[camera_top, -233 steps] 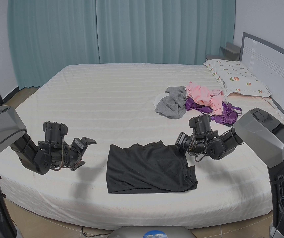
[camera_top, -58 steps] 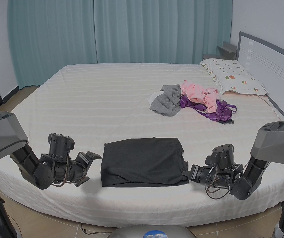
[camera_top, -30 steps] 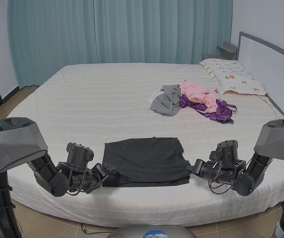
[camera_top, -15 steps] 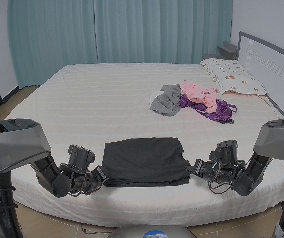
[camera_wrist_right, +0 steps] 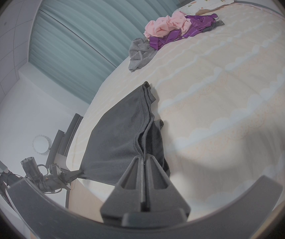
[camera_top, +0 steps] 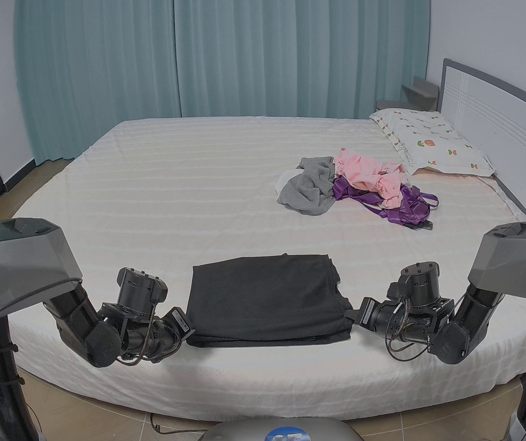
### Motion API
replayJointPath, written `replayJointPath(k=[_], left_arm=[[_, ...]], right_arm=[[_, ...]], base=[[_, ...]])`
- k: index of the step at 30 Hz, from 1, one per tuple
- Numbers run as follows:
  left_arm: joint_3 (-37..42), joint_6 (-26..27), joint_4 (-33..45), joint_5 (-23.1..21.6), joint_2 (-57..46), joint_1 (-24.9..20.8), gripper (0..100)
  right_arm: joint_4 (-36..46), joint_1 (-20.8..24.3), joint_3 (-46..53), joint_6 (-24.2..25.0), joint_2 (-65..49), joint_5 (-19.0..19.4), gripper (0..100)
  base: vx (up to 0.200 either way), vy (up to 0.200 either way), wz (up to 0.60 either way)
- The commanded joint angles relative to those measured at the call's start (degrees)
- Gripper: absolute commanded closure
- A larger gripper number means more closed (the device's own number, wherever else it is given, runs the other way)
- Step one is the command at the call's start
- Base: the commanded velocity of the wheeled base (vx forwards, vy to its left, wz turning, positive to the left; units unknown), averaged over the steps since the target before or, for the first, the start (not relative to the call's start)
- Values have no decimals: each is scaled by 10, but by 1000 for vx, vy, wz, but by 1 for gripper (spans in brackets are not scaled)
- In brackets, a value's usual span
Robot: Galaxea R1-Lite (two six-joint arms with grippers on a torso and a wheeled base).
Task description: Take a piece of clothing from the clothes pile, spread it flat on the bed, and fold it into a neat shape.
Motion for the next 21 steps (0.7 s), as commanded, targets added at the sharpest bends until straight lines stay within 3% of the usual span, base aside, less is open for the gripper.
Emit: replayJointPath(k=[1, 20, 21], left_arm=[[3, 0, 1, -1, -17, 5, 100], [2, -2, 0, -8, -3, 11, 100], [2, -3, 0, -8, -3, 11, 0]], right_arm=[[1, 0, 2, 0, -7, 0, 100], [15, 2, 13, -2, 16, -1, 100], [16, 4, 12, -2, 17, -1, 0]], base=[[0, 0, 0], [0, 0, 0], [0, 0, 0]])
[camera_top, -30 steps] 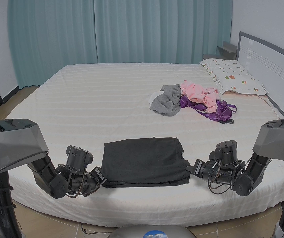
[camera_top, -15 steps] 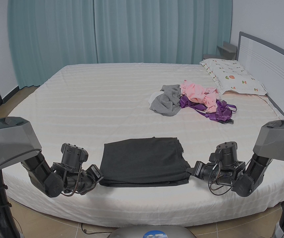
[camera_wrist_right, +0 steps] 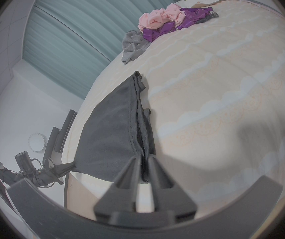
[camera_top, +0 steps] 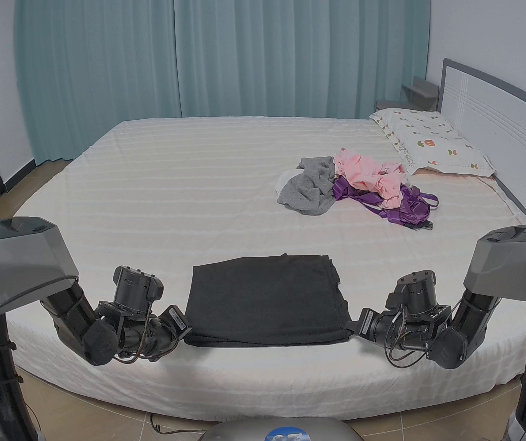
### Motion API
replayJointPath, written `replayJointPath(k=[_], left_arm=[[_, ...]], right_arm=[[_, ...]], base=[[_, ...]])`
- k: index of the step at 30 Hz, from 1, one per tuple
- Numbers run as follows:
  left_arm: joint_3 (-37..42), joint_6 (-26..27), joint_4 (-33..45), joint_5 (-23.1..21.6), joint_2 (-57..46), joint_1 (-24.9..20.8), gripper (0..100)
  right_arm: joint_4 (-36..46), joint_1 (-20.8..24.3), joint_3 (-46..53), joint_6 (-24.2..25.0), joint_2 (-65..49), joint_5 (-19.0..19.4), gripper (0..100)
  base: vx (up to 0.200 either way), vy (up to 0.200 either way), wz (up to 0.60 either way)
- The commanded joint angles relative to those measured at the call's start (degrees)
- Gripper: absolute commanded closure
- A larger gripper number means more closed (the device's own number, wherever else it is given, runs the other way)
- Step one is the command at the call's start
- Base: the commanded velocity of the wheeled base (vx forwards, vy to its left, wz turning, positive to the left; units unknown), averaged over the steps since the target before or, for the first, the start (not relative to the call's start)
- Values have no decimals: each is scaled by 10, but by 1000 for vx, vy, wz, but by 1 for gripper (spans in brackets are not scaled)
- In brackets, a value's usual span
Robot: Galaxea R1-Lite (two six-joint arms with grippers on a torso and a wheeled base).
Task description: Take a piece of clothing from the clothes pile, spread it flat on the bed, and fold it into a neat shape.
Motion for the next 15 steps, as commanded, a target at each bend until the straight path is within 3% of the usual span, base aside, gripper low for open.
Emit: replayJointPath(k=[1, 6, 15], left_arm=[[1, -1, 0, -1, 1, 0, 0], [3, -6, -2, -1, -5, 2, 0], [-3, -6, -5, -3, -27, 48, 0]], right_arm=[[1, 3, 0, 0, 2, 1, 0], [2, -1, -2, 2, -19, 2, 0], [2, -15, -5, 12, -32, 2, 0]], base=[[0, 0, 0], [0, 0, 0], [0, 0, 0]])
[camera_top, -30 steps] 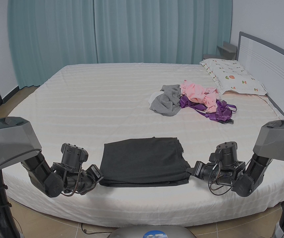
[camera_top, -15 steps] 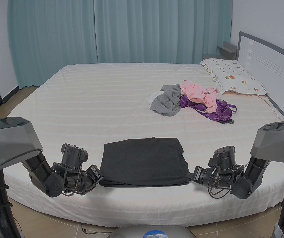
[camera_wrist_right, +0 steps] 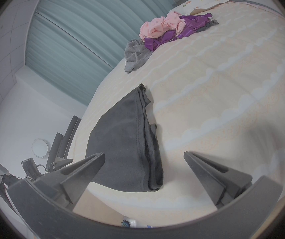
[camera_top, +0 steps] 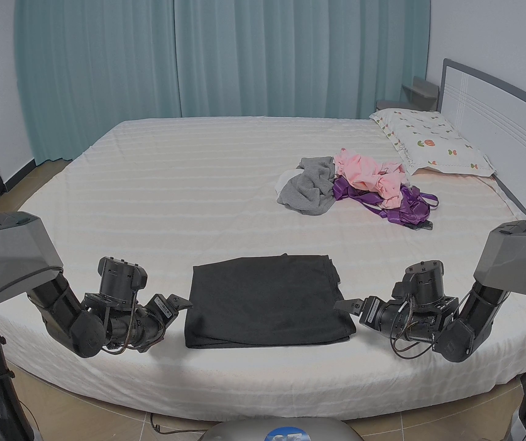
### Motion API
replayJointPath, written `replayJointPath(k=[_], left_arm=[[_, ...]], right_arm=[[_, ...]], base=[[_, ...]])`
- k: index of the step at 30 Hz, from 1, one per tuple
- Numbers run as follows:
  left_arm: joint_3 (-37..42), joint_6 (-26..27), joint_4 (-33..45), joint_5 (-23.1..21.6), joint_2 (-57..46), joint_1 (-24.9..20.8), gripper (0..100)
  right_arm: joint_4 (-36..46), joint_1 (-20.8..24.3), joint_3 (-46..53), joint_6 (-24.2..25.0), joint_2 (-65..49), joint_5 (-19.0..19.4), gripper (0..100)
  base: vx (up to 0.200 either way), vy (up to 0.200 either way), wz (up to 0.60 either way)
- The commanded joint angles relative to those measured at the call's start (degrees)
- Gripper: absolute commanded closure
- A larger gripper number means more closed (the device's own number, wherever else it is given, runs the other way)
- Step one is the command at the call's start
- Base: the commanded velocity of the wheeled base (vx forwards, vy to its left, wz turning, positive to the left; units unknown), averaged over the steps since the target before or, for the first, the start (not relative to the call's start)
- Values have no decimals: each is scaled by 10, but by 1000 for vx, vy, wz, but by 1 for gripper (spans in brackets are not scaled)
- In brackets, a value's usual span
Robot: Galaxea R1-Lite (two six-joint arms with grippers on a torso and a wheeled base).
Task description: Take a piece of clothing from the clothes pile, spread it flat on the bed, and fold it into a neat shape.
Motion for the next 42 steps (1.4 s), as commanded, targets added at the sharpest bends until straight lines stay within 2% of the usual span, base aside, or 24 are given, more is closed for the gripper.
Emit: replayJointPath(k=[1, 7, 13, 25, 33, 42], left_arm=[[-7, -1, 0, -2, -5, 22, 0], [-10, -24, -1, -4, -5, 29, 0], [-14, -26, 0, -4, -3, 29, 0], [-16, -26, -1, -3, 0, 22, 0], [-22, -25, -1, -2, 2, 8, 0], [-104, -23, 4, 8, 47, 0, 0]], right_arm=[[1, -5, -1, 1, -4, 0, 0], [0, -7, 2, 5, -8, 0, 0], [0, -7, 0, 9, -5, 0, 0], [-1, -12, -6, 21, -1, 0, 0], [-3, -11, -21, 34, 6, -3, 0], [4, -7, -99, 41, 47, -15, 0]], base=[[0, 0, 0], [0, 0, 0], [0, 200, 0], [0, 0, 0], [150, 0, 0], [0, 0, 0]])
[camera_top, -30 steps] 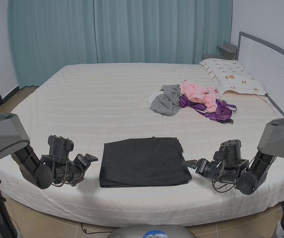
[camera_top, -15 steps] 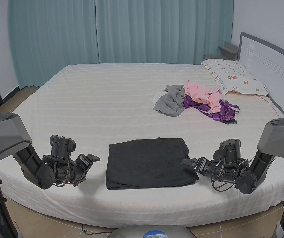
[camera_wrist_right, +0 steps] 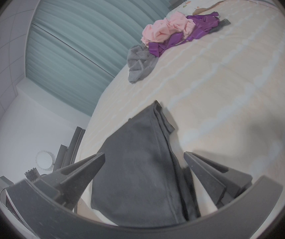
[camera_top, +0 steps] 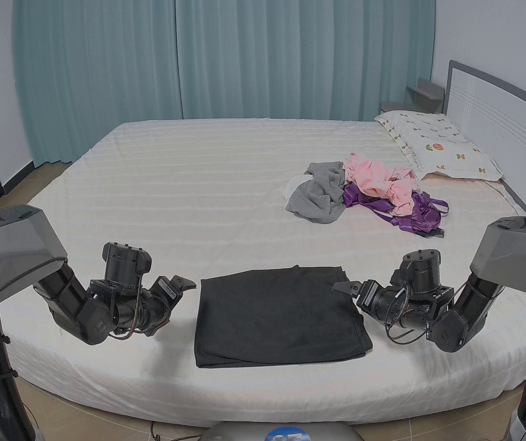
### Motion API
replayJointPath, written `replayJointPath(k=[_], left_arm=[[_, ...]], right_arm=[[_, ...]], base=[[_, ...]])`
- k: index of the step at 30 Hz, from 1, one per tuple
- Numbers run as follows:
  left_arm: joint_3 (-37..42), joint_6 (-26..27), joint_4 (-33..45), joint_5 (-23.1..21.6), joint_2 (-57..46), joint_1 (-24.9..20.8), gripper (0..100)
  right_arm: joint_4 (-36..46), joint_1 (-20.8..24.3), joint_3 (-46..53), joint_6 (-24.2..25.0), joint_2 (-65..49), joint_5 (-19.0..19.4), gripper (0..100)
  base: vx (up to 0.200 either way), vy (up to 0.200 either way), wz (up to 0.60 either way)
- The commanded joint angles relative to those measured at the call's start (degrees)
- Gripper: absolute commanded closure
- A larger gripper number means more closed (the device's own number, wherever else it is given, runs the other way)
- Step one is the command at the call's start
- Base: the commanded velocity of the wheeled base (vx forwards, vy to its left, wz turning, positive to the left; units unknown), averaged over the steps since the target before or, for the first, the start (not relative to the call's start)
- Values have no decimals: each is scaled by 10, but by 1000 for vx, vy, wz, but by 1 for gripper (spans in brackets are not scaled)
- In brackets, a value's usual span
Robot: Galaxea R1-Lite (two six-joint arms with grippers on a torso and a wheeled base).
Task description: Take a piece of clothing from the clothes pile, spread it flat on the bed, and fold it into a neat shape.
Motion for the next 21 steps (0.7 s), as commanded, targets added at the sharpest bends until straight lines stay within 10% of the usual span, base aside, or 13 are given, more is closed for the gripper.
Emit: replayJointPath(k=[1, 19, 20, 21], left_arm=[[-54, 1, 2, 4, 43, -4, 0], [-242, 16, 9, 64, 179, -31, 0], [-252, 23, 15, 64, 185, -34, 0], [-260, 27, 21, 66, 190, -38, 0]], right_arm=[[11, 1, -61, 0, 43, -15, 0], [96, -20, -278, 0, 163, -73, 0], [99, -20, -284, 0, 166, -73, 100], [102, -20, -287, 0, 169, -73, 100]], base=[[0, 0, 0], [0, 0, 0], [0, 0, 0], [0, 0, 0]])
